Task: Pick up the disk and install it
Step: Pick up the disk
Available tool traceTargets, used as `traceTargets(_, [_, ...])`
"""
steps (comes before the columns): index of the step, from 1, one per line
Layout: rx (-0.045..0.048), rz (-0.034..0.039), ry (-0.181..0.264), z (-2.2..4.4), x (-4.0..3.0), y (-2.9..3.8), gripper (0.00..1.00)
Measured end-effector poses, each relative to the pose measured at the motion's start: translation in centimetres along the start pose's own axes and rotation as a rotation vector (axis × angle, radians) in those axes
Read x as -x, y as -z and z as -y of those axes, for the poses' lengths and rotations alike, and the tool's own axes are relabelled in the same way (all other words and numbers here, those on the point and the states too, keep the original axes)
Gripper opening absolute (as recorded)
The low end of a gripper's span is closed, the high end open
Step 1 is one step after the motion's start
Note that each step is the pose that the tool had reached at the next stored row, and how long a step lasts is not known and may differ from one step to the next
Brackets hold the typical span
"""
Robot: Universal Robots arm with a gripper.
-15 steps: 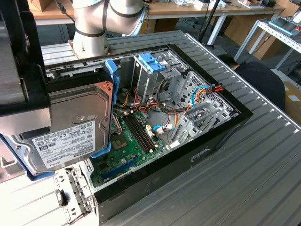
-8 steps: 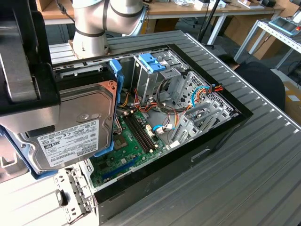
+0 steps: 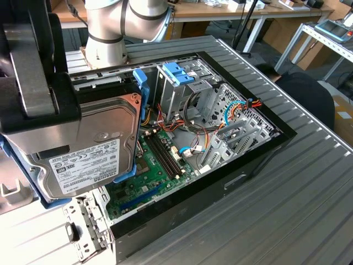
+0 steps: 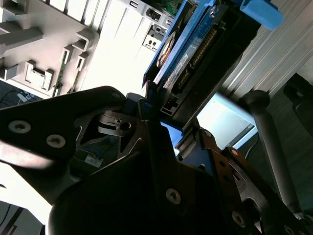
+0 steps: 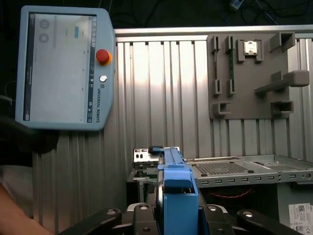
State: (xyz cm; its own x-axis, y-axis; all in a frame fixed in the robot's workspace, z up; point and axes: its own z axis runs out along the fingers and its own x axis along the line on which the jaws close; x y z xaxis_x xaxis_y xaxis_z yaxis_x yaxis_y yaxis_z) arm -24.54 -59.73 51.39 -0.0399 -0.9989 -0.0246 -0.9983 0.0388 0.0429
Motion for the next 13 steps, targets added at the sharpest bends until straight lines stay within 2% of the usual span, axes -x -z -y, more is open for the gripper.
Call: traceTargets(13, [0.0000,0.0000,0.000,0.88,0.02,0.03,0.37])
